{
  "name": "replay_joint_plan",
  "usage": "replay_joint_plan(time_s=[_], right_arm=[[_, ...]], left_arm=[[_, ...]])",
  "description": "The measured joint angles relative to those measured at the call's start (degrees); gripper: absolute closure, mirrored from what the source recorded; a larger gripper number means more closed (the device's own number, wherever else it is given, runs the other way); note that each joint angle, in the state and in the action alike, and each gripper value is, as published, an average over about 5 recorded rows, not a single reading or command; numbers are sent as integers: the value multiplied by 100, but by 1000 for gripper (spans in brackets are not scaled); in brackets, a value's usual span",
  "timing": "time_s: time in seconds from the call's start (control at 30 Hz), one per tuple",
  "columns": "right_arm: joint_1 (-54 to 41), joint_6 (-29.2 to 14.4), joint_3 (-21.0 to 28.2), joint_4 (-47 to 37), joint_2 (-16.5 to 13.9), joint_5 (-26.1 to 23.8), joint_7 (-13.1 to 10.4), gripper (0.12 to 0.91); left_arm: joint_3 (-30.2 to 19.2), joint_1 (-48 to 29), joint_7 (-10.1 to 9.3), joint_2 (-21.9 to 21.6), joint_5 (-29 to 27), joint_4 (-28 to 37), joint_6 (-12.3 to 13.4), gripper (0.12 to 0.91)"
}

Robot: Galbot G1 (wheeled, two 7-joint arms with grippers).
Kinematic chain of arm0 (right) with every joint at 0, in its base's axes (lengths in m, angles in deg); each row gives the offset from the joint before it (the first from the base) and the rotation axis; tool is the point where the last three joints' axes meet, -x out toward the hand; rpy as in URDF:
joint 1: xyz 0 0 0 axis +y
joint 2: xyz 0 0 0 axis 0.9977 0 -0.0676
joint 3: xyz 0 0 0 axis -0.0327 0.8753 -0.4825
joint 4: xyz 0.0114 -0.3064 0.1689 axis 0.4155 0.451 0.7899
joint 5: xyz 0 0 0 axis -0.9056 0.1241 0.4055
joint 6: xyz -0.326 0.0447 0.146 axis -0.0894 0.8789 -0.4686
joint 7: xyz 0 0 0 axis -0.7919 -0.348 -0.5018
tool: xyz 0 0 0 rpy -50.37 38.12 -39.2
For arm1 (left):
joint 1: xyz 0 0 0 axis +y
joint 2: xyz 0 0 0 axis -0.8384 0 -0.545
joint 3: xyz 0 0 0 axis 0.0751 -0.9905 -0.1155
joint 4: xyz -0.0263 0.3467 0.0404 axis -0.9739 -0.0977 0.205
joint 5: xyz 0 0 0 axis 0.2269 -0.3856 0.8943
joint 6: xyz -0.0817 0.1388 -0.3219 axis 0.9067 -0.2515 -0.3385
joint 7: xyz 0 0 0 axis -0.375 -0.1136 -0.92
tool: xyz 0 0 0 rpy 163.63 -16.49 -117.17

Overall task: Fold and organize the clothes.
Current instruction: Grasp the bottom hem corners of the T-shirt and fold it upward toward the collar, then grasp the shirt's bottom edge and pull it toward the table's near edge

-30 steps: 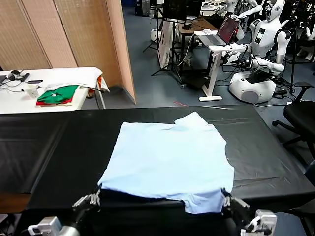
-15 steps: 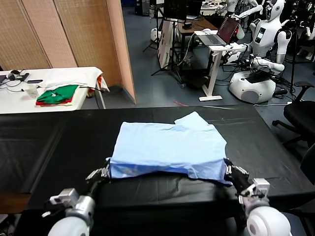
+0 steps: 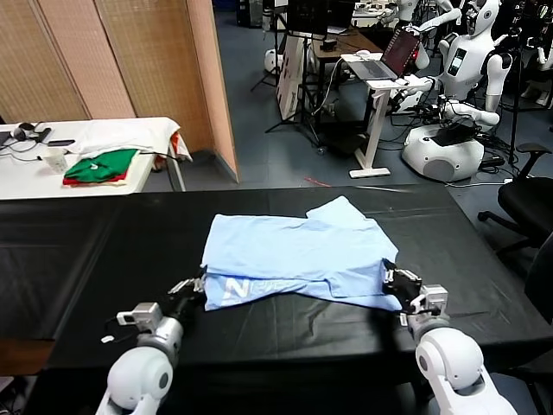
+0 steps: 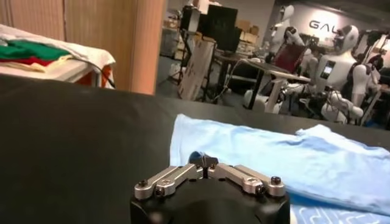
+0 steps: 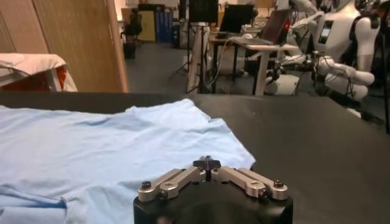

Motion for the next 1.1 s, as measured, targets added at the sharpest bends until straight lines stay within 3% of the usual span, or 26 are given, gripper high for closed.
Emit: replay_joint_plan(time_s=[0.13, 0.2, 0.3, 0.4, 0.47, 0.6, 0.87, 0.97, 1.1], right_arm=[[-36, 18, 85, -76, 8, 18, 12, 701], [668, 216, -265, 479, 8, 1, 125, 570], [1732, 488, -790, 1302, 12, -70, 297, 381], [1724, 487, -735, 1261, 27, -114, 310, 212], [1714, 486, -696, 1238, 43, -140, 317, 147], [1701, 479, -632, 1195, 75, -182, 323, 120], [1684, 472, -598, 1158, 75, -192, 331, 159], [1681, 472, -592, 1146, 73, -192, 332, 191], [1687, 473, -580, 1143, 68, -192, 332, 237]], left_arm=[[43, -112, 10, -128, -141, 114, 26, 875], [66, -151, 12, -192, -181, 169, 13, 819], [94, -161, 27, -264, -216, 209, -65, 649], [244, 562, 95, -288, -311, -177, -228, 460], [338, 1039, 126, -287, -362, -427, -301, 329], [344, 1062, 130, -289, -362, -404, -295, 154], [330, 1041, 150, -289, -219, -386, -383, 134], [319, 1049, 172, -294, -152, -423, -421, 197], [298, 1068, 229, -302, -135, -452, -430, 380]])
